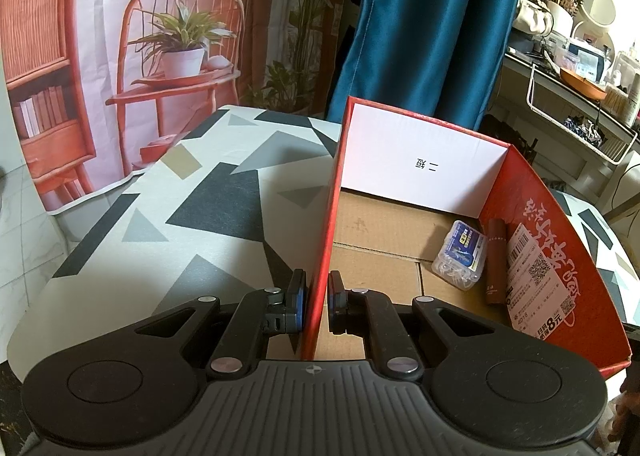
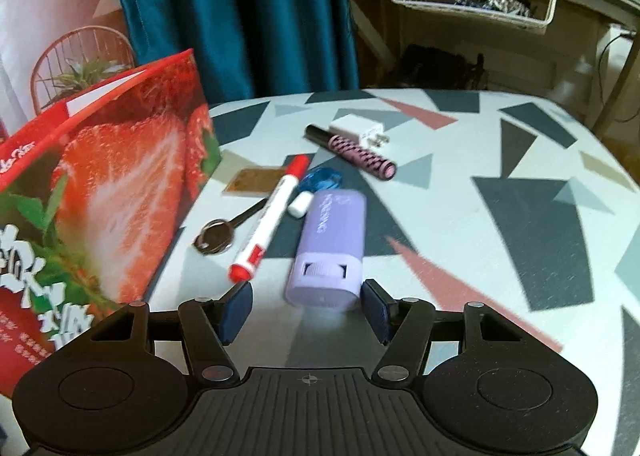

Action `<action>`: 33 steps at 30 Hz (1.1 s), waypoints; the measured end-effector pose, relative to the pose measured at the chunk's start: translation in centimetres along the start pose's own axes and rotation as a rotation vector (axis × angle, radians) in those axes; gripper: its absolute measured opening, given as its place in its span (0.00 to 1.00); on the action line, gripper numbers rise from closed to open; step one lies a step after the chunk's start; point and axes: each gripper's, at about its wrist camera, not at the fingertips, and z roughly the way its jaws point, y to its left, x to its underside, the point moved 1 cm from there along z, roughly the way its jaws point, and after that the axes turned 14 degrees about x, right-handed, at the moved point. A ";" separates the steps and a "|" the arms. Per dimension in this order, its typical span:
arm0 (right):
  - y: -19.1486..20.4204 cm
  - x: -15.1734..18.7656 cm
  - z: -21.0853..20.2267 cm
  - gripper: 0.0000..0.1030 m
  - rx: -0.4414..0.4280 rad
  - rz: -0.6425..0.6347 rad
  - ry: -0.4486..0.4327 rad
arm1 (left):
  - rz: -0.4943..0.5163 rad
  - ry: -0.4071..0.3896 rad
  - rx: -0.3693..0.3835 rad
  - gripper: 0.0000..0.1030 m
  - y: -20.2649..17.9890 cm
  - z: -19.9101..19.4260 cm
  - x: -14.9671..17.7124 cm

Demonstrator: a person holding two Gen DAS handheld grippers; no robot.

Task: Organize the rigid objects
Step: 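Grasp the lavender stick with the right gripper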

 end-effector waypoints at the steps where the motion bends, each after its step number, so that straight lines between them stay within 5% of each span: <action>1: 0.3 0.1 -0.1 0.56 -0.013 -0.004 0.002 | -0.001 0.000 0.001 0.11 0.0 0.0 0.0; 9: 3.5 -0.2 -0.6 0.59 -0.115 -0.149 -0.020 | -0.002 -0.001 0.001 0.11 0.1 0.0 0.0; 16: 2.5 -1.6 -1.3 0.98 -0.040 -0.223 -0.098 | -0.002 -0.001 -0.001 0.12 0.0 0.0 0.0; 27: 1.9 -2.9 2.7 0.99 0.023 -0.391 -0.114 | 0.004 0.001 -0.009 0.12 0.0 0.0 0.0; 33: 2.0 -3.1 4.3 0.96 0.007 -0.356 -0.066 | 0.004 0.002 -0.010 0.12 -0.1 0.0 0.0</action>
